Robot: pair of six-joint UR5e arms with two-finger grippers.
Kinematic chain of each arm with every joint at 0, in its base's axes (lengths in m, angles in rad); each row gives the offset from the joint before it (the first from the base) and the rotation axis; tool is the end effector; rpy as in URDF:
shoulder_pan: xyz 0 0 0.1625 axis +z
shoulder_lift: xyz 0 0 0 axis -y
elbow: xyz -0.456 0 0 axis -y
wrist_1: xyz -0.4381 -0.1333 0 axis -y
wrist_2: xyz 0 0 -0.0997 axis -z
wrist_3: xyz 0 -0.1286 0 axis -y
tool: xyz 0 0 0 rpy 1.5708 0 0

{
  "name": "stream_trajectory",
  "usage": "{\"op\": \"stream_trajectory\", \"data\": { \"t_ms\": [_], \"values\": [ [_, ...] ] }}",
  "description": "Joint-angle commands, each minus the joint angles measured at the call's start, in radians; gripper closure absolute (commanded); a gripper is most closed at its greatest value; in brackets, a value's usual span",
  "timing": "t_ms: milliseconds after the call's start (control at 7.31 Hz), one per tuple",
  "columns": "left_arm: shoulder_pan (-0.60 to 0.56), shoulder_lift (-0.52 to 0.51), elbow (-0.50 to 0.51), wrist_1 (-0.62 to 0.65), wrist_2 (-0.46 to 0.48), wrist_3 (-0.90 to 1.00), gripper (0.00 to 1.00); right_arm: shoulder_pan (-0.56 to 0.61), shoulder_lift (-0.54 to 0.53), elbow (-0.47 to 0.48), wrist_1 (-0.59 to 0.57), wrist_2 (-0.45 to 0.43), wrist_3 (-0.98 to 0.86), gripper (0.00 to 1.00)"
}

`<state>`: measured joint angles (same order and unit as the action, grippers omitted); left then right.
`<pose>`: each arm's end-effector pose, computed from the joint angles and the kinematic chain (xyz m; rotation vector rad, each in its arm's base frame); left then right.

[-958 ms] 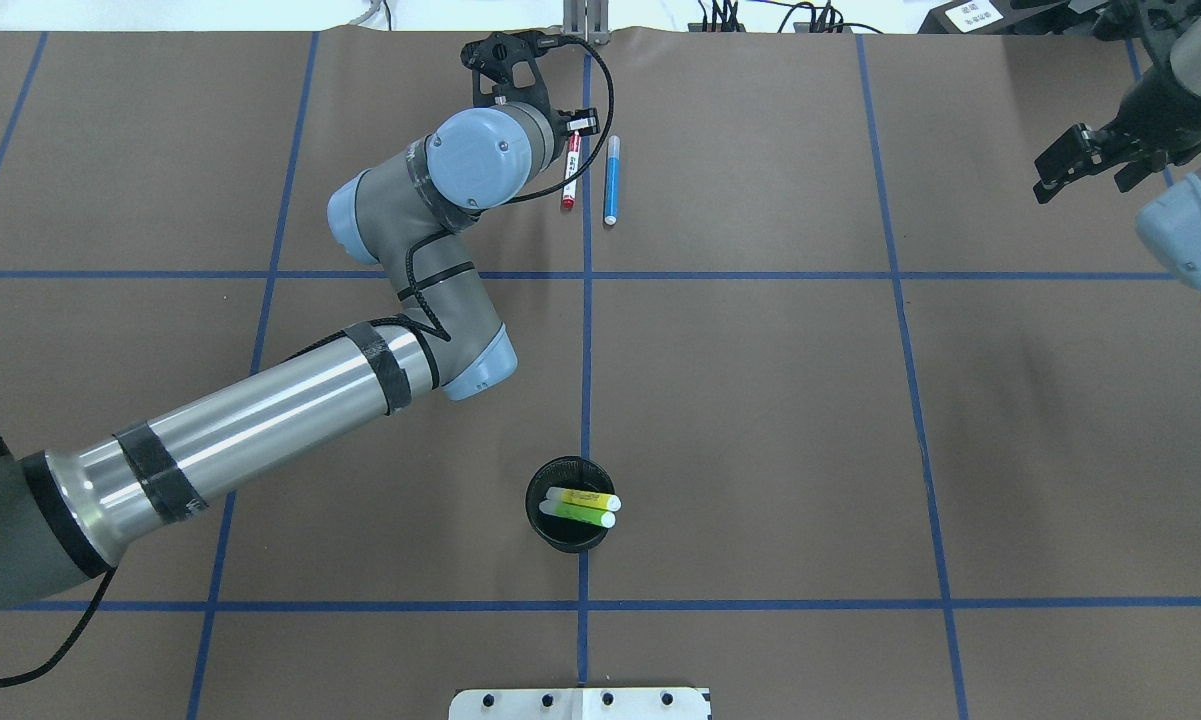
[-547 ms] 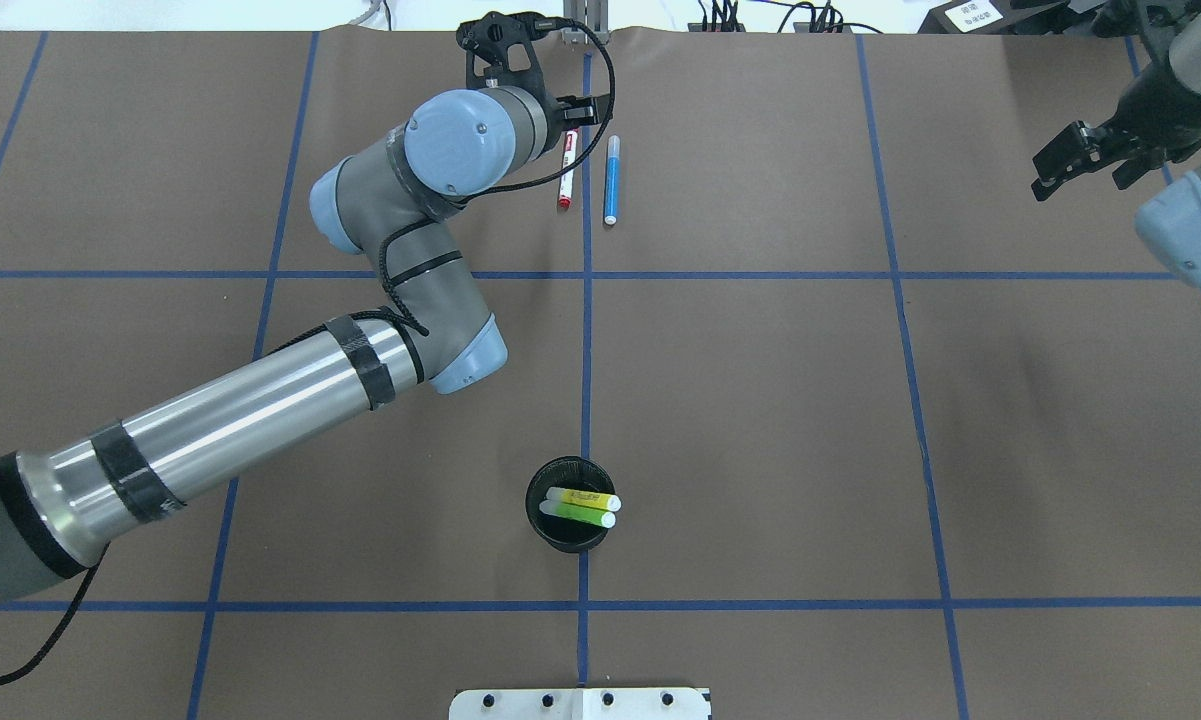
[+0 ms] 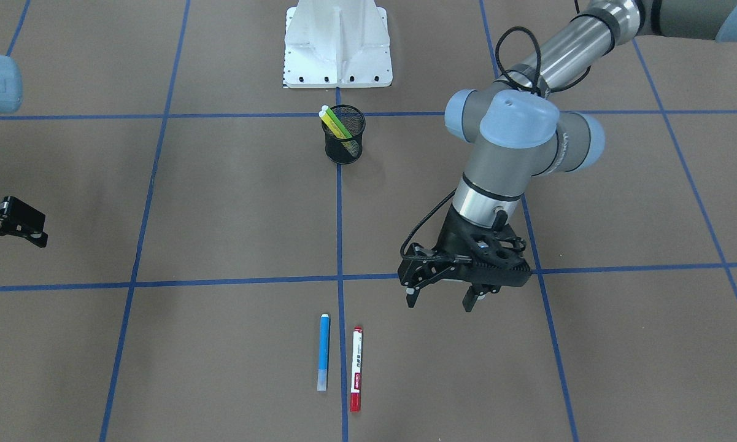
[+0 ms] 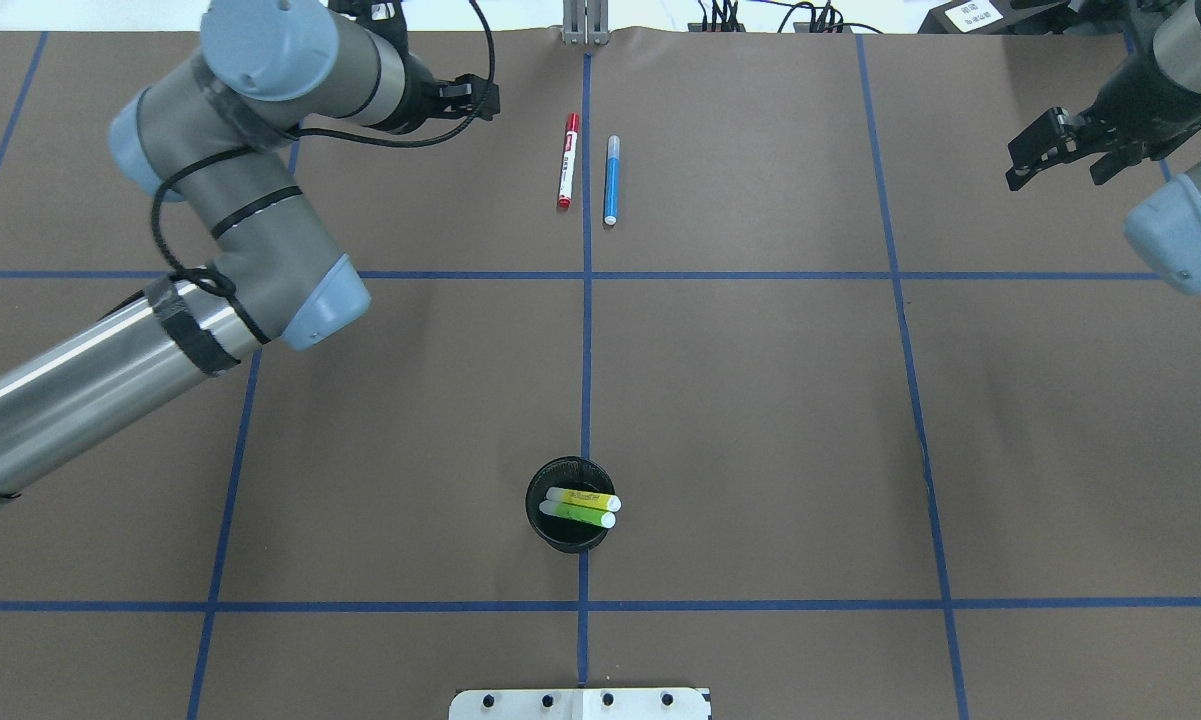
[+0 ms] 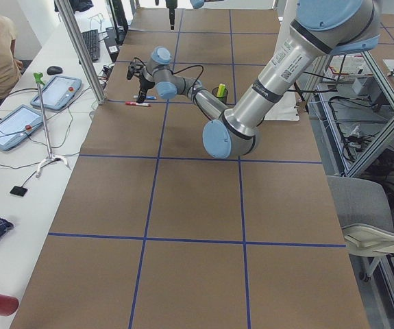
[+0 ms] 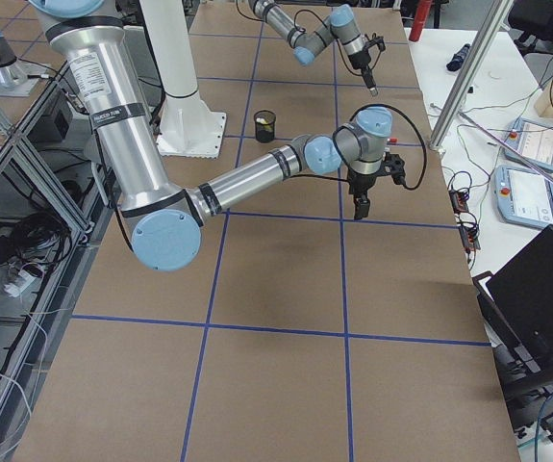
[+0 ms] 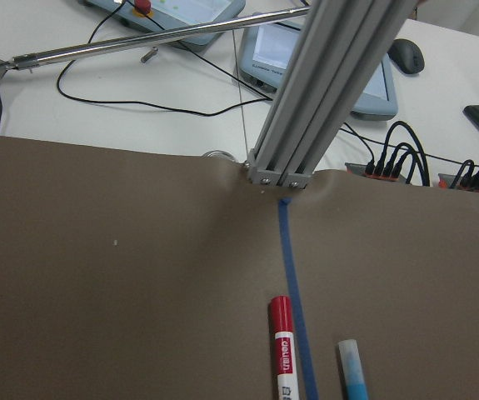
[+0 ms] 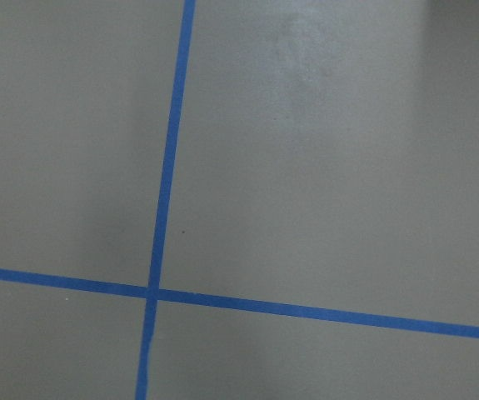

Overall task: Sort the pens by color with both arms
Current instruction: 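Withdraw the left gripper while the right arm moves in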

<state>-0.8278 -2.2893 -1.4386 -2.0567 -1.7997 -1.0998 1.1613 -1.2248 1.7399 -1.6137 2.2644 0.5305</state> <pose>0.4799 -0.6764 0.2357 0.4815 0.9761 -0.1983 -0.2198 -0.6346 0.4184 0.0956 -0.8109 -0.0495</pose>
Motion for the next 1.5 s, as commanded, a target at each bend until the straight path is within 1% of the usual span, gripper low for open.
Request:
{"op": "stream_trajectory", "data": {
  "t_ms": [0,137,274,410,547,684,821,958,1094,1231,1368],
  "values": [
    [-0.011,0.114,-0.263,0.354,-0.096,0.119,0.01,-0.051,0.017,0.061,0.0,-0.003,0.127,0.0],
    [-0.014,0.143,-0.366,0.527,-0.096,0.22,0.01,-0.055,0.042,0.076,0.0,0.0,0.164,0.0],
    [-0.022,0.164,-0.449,0.653,-0.101,0.309,0.01,-0.081,0.05,0.11,0.0,-0.003,0.237,0.0],
    [-0.03,0.241,-0.521,0.693,-0.125,0.371,0.01,-0.109,0.062,0.148,0.0,-0.003,0.314,0.0],
    [-0.054,0.34,-0.557,0.693,-0.18,0.464,0.01,-0.138,0.077,0.182,0.0,-0.005,0.412,0.0],
    [-0.115,0.417,-0.581,0.693,-0.243,0.574,0.01,-0.172,0.093,0.21,0.0,-0.009,0.527,0.0],
    [-0.195,0.488,-0.592,0.69,-0.313,0.7,0.01,-0.211,0.097,0.246,0.0,-0.028,0.619,0.0],
    [-0.279,0.569,-0.594,0.681,-0.379,0.824,0.01,-0.265,0.097,0.289,0.0,-0.067,0.725,0.0],
    [-0.351,0.646,-0.599,0.678,-0.409,0.897,0.01,-0.329,0.099,0.338,0.0,-0.128,0.84,0.0],
    [-0.39,0.719,-0.606,0.659,-0.409,0.902,0.01,-0.403,0.099,0.38,-0.002,-0.2,0.944,0.01],
    [-0.407,0.785,-0.603,0.594,-0.409,0.902,0.0,-0.483,0.1,0.415,-0.003,-0.282,1.064,0.02]
  ]
}}
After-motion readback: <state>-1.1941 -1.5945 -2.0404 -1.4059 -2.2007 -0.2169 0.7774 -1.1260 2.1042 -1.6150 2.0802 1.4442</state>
